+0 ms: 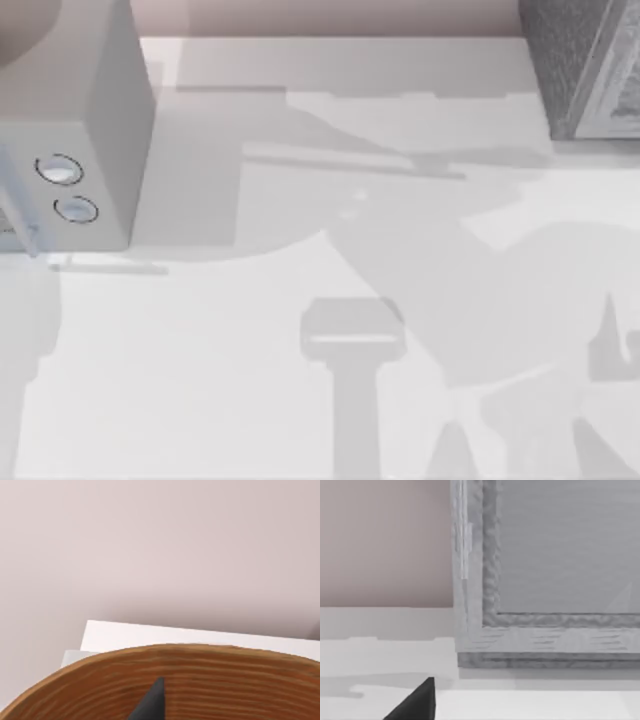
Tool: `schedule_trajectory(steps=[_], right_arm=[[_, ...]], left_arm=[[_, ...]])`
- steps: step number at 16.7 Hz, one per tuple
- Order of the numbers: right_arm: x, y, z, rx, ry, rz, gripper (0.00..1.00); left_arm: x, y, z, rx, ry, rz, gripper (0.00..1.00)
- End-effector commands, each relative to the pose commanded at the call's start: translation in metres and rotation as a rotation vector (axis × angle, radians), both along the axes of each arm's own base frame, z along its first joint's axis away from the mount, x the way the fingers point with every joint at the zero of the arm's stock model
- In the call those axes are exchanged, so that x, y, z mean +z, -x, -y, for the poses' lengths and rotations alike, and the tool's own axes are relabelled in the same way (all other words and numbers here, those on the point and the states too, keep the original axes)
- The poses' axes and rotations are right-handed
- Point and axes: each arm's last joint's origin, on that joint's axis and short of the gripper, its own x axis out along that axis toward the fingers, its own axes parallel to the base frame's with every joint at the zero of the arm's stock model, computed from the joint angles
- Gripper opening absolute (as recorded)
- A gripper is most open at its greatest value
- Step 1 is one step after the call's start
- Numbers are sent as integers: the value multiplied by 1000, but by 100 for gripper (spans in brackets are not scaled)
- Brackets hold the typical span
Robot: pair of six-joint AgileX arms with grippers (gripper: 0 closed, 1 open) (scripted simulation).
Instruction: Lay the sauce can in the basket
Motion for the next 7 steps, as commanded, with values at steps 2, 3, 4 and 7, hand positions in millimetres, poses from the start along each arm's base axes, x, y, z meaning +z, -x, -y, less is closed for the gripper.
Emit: schedule_trajectory(steps=[2,3,4,7], right_arm=[[0,0,0,0,0,0,100],[0,0,0,0,0,0,100],[0,0,0,0,0,0,100],[0,0,0,0,0,0,100]], left_arm=[[0,0,0,0,0,0,100],[0,0,0,0,0,0,100],[0,0,0,0,0,0,100],[0,0,0,0,0,0,100]])
